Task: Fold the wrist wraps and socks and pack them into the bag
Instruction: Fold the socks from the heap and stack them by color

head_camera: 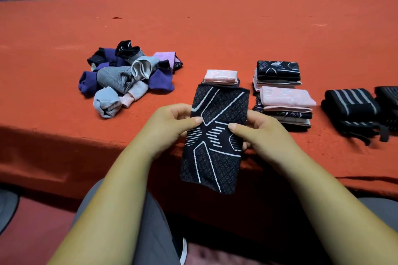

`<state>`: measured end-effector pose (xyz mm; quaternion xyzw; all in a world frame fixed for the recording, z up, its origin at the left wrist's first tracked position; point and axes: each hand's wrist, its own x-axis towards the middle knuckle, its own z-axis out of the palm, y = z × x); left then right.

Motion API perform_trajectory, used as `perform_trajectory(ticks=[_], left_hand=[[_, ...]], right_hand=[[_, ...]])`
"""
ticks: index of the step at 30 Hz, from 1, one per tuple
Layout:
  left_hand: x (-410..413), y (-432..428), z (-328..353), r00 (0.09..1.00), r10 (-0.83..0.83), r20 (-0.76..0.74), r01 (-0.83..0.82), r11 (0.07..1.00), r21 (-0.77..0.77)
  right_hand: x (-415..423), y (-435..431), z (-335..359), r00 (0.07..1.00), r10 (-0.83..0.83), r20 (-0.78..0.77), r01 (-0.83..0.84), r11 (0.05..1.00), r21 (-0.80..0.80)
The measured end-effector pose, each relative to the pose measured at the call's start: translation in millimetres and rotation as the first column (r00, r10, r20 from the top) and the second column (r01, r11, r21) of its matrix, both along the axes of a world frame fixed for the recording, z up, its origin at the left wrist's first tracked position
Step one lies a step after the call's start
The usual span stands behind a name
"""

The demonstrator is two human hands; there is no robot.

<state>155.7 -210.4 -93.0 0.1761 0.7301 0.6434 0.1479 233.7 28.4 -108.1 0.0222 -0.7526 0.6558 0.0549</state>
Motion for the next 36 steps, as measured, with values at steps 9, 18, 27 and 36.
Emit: perform_trajectory(ticks=[9, 18, 27, 36], left_hand=[[-7, 1, -1, 0.984, -0.048, 0.169, 0.011, 0.977, 0.212], [-7, 3, 0, 0.966, 0.047, 0.256, -0.100, 0.975, 0.199], [1, 4, 4, 0.960, -0.045, 0.278, 0.033, 0.998, 0.049], [7, 5, 5, 0.986, -0.125, 0.114, 0.098, 0.972, 0.215]], right_hand=[[3, 5, 0, 1.000, 0.008, 0.002, -0.007, 0.991, -0.137], [7, 4, 5, 0.997, 0.037, 0.072, -0.020, 0.975, -0.221], [4, 5, -7, 0.998, 0.043, -0.036, -0.044, 0.998, -0.033], [4, -1, -2, 0.998, 0.037, 0.042, -0.036, 0.999, -0.033]])
